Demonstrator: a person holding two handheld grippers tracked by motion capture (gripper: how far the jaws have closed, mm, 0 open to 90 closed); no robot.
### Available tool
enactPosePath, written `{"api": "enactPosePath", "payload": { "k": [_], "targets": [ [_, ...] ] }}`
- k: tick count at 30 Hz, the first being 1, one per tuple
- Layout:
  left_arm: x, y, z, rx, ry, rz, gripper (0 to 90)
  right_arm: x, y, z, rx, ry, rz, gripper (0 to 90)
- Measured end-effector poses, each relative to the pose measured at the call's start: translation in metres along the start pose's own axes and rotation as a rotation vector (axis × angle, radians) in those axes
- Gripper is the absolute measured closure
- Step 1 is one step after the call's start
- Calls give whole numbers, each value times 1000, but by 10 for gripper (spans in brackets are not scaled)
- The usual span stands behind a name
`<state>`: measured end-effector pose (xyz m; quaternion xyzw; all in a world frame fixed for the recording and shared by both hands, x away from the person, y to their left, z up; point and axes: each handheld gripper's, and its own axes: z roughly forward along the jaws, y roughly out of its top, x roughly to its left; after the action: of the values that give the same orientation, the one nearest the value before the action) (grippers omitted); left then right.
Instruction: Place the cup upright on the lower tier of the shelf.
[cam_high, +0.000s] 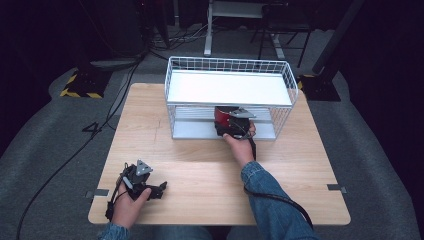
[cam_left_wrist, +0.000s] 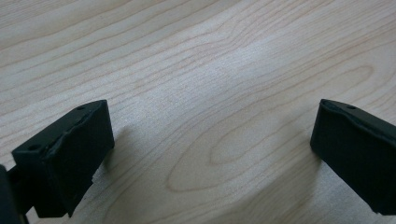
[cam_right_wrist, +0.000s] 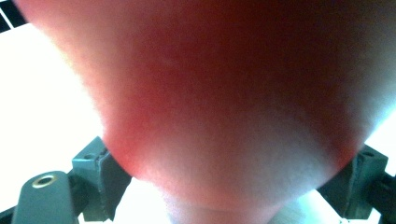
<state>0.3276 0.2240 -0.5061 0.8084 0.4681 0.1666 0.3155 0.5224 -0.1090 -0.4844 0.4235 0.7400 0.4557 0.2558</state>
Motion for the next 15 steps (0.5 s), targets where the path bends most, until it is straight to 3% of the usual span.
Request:
{"api": "enactPosePath", "payload": {
  "k": [7,15],
  "targets": [
    [0,0,0,1,2,3,1,0,-2,-6,-5,2,17,157],
    [1,1,1,2,0,4,1,-3,-5,-24,3,24,21,156]
  ]
}}
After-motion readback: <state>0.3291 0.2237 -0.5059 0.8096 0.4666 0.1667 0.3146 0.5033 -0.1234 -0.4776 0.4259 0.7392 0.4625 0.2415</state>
